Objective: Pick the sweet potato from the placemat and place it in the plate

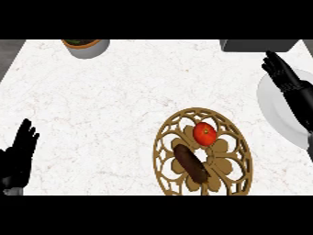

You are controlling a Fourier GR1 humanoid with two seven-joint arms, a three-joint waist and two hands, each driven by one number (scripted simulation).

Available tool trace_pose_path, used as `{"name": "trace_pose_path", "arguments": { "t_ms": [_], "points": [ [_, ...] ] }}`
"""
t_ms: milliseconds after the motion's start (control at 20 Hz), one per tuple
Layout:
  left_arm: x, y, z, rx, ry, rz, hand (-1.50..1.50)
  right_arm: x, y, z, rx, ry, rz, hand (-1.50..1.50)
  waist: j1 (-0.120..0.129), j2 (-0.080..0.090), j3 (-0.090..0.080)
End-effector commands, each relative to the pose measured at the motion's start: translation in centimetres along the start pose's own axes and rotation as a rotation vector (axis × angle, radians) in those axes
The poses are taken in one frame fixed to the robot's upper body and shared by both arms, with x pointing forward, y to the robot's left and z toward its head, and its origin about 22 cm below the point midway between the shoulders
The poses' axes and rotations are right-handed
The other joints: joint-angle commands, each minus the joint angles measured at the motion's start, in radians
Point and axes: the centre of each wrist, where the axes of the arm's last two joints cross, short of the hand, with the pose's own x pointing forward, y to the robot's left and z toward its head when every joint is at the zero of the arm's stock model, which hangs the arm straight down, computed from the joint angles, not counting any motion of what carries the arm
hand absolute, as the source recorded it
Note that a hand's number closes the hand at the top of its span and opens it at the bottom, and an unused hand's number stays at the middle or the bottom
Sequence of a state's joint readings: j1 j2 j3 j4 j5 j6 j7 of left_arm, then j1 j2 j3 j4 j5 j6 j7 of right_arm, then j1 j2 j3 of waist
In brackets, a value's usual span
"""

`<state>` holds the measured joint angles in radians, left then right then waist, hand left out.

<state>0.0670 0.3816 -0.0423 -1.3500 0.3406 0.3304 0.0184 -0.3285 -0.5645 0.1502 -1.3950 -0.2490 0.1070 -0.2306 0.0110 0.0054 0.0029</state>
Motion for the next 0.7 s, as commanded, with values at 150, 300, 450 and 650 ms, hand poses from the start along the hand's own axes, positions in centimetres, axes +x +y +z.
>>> {"name": "trace_pose_path", "arguments": {
  "t_ms": [150,300,450,650],
  "points": [
    [2.7,-3.4,-0.6,-0.118,-0.074,-0.096,0.00,3.9,10.9,-2.3,0.598,-0.010,0.011,1.50,0.017,-0.009,-0.007],
    [1.6,-4.3,0.0,-0.188,-0.047,-0.111,0.00,10.8,7.1,-5.3,0.661,-0.269,0.534,1.50,0.045,-0.086,-0.036],
    [1.7,-5.6,0.1,-0.241,-0.044,-0.130,0.00,14.5,8.8,-5.3,0.712,-0.490,0.844,1.50,0.022,-0.055,-0.012],
    [2.0,-7.9,0.6,-0.236,-0.058,-0.119,0.00,1.8,13.6,0.3,0.601,-0.194,0.342,1.50,-0.014,0.006,0.000]
  ]
}}
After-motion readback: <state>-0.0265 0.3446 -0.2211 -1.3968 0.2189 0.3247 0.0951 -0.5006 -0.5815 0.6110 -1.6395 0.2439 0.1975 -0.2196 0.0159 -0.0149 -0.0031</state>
